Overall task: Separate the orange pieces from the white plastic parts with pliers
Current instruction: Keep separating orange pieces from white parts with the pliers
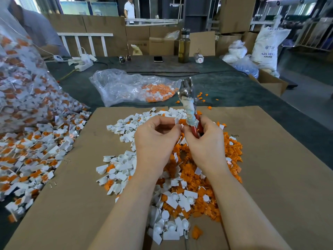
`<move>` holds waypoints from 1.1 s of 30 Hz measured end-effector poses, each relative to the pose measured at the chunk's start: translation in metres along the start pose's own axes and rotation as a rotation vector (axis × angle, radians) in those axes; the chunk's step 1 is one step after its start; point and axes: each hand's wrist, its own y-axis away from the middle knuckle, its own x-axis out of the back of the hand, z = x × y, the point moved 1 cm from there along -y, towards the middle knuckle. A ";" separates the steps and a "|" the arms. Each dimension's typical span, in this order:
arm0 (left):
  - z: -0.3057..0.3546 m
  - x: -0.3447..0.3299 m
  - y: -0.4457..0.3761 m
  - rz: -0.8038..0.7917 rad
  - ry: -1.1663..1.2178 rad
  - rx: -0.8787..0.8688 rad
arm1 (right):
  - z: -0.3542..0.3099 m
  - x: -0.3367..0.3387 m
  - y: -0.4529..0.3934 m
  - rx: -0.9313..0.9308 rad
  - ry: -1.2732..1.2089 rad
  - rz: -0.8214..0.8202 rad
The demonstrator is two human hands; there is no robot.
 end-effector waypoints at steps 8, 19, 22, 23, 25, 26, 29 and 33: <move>-0.005 0.005 -0.004 0.044 0.063 0.097 | 0.002 0.003 -0.002 -0.082 -0.150 -0.119; -0.005 0.020 -0.012 0.054 0.416 0.150 | 0.002 0.015 -0.002 -0.210 -0.106 -0.495; -0.006 0.023 -0.015 0.067 0.423 0.146 | -0.003 0.014 -0.001 -0.205 -0.053 -0.572; -0.007 0.024 -0.015 0.072 0.426 0.144 | -0.004 0.014 -0.001 -0.206 -0.038 -0.593; -0.007 0.026 -0.017 0.080 0.436 0.139 | -0.005 0.014 -0.001 -0.203 -0.020 -0.617; -0.008 0.027 -0.017 0.079 0.440 0.137 | -0.004 0.014 -0.001 -0.203 -0.013 -0.624; -0.008 0.030 -0.018 0.070 0.433 0.131 | -0.002 0.015 -0.001 -0.205 0.000 -0.646; -0.008 0.031 -0.019 0.076 0.400 0.131 | -0.003 0.013 -0.001 -0.207 -0.017 -0.630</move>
